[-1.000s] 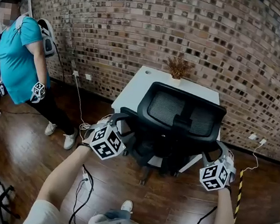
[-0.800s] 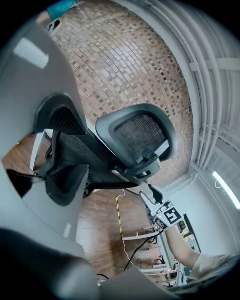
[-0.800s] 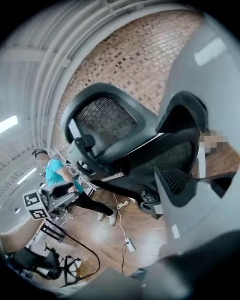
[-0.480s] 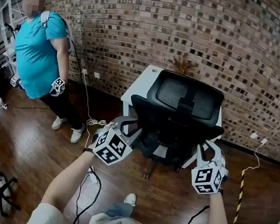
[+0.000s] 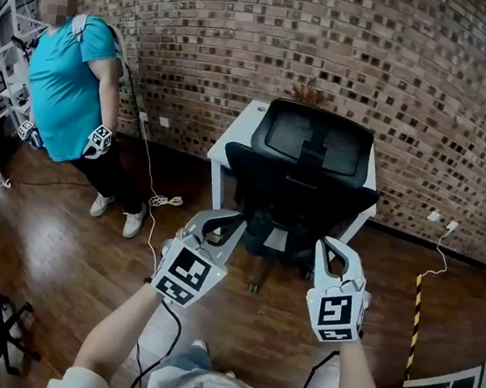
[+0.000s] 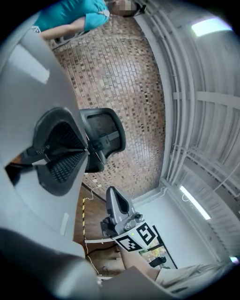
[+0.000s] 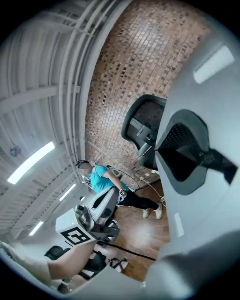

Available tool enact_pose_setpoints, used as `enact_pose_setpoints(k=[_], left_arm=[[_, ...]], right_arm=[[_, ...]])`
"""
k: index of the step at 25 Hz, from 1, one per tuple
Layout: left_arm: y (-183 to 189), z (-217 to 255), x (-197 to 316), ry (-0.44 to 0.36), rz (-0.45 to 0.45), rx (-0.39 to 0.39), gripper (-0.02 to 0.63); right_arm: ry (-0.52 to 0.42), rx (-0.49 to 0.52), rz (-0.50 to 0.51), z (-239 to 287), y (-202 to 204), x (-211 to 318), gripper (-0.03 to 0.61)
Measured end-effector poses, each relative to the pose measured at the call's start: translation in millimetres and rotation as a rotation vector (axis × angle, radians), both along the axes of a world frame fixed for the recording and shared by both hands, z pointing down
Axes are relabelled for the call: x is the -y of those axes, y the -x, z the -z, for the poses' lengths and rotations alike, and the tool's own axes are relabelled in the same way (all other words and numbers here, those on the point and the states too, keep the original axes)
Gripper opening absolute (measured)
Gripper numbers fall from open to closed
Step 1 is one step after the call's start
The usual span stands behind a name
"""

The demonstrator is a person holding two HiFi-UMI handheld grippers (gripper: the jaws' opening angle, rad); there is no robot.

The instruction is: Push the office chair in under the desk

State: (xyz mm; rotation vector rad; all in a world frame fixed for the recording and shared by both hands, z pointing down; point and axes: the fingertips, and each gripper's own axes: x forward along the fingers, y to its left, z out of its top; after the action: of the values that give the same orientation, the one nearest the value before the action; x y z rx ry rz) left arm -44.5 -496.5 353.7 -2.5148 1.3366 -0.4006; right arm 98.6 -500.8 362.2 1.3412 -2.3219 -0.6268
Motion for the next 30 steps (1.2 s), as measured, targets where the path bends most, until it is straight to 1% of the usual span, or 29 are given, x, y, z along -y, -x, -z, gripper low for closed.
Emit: enact_pose_setpoints(k=[3, 8, 13, 16, 18, 23, 27, 30], left_arm=[[-10, 11, -22, -0.007, -0.020, -0.066, 0.023], [-7, 15, -60, -0.001, -0.033, -0.159, 0.017], [11, 14, -94, 0.022, -0.015, -0.273, 0.017], [22, 16, -112, 0.044, -0.007, -0.350, 0.017], [28, 17, -122, 0.044, 0.001, -0.370, 0.017], [35, 14, -142, 0.045, -0.003, -0.385, 0.017], [36, 27, -154, 0.027, 0.012, -0.406, 0.017], [35, 34, -164, 0.023, -0.001, -0.423, 0.017]], right_arm=[[0.019, 0.109, 0.025, 12, 14, -24, 0.002], [0.047, 0.253, 0.059, 23, 46, -66, 0.000], [0.085, 0.342, 0.085, 23, 82, -95, 0.000], [0.108, 0.388, 0.077, 19, 96, -112, 0.000], [0.115, 0.413, 0.060, 17, 102, -123, 0.000], [0.100, 0.464, 0.023, 24, 111, -143, 0.000], [0.088, 0.467, 0.013, 35, 112, -158, 0.000], [0.090, 0.466, -0.002, 36, 113, -168, 0.000]])
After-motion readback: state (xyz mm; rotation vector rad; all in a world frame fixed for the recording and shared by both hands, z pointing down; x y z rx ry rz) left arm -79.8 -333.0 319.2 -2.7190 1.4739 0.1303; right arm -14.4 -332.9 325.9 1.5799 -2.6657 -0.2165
